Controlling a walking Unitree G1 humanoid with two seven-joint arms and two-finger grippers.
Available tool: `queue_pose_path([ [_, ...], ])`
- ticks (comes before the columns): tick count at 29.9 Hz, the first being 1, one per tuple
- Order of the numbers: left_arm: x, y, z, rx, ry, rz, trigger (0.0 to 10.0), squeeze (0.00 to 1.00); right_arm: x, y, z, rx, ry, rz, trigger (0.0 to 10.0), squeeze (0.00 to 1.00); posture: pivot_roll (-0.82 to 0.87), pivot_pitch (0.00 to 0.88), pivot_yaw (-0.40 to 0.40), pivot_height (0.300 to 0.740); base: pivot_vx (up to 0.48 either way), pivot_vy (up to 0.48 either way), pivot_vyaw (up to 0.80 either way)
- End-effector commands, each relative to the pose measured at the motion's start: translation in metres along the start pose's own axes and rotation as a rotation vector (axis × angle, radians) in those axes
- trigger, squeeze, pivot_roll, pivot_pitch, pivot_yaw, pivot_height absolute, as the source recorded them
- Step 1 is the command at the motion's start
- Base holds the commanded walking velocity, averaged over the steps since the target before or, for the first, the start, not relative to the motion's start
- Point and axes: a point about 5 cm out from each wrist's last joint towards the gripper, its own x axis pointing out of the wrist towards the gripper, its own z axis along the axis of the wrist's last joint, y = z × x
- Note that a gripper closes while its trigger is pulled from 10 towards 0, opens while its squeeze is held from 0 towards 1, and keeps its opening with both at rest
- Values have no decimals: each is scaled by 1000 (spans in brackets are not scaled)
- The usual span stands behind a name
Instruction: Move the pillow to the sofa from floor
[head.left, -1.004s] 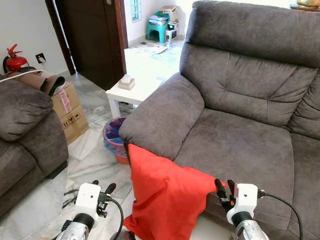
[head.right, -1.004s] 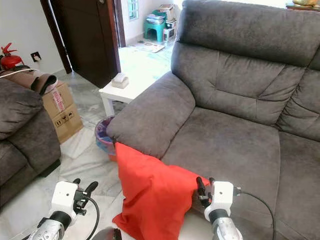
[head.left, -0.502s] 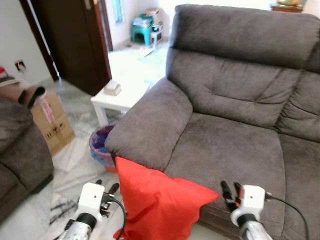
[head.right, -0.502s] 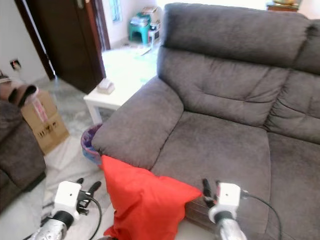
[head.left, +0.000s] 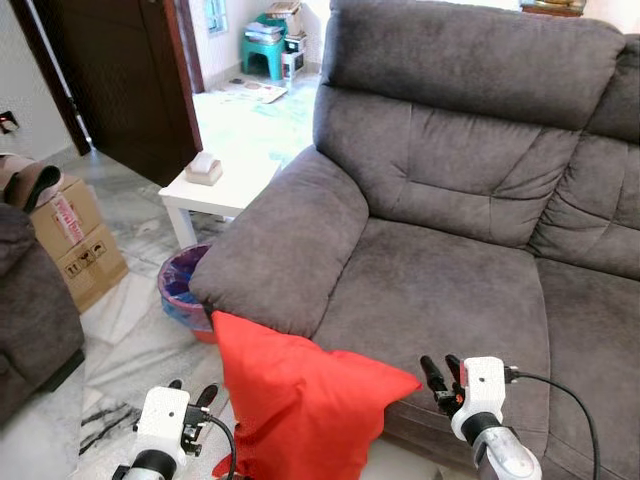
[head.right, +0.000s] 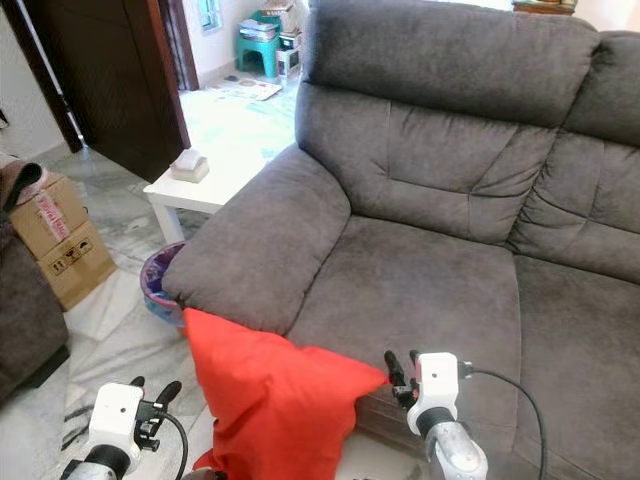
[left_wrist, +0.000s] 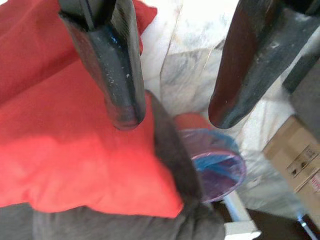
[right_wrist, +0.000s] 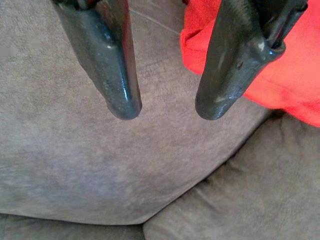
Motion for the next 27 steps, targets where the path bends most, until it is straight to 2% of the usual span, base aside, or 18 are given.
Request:
queue_pose_path([
  [1, -3, -2, 1, 23, -14, 18, 10000, 0, 9, 5, 9, -44, 31, 111, 10000, 1000, 98, 62, -58, 627, 0, 0, 0],
  [4, -6, 1, -1, 26, -7, 44, 10000, 0, 14, 12, 14, -93, 53, 210, 10000, 1000, 112, 66, -70, 627, 0, 0, 0],
  [6, -10, 4, -4, 29, -2, 68, 10000, 0, 17, 15, 17, -167, 81, 269, 10000, 1000, 119, 77, -83, 627, 0, 0, 0],
  [7, -13, 6, -4, 35, -4, 81, 10000, 0, 20, 18, 22, -265, 108, 324, 10000, 1000, 125, 85, -90, 627, 0, 0, 0],
  [10, -17, 6, -2, 40, -13, 89, 10000, 0, 24, 19, 27, -348, 135, 363, 10000, 1000, 134, 98, -106, 627, 0, 0, 0],
  [13, -18, 5, -1, 35, -20, 98, 10000, 0, 26, 17, 31, -374, 145, 366, 10000, 1000, 139, 104, -112, 627, 0, 0, 0],
  [16, -18, -4, 5, 20, -39, 85, 10000, 0, 28, 17, 32, -451, 207, 413, 10000, 1000, 155, 128, -125, 627, 0, 0, 0],
  [19, -20, -9, 7, 17, -45, 71, 10000, 0, 28, 19, 31, -471, 251, 462, 10000, 1000, 158, 135, -128, 627, 0, 0, 0],
  [27, -27, -9, 4, 7, -25, 86, 10000, 0, 28, 11, 35, -471, 294, 453, 10000, 1000, 164, 143, -146, 627, 0, 0, 0],
])
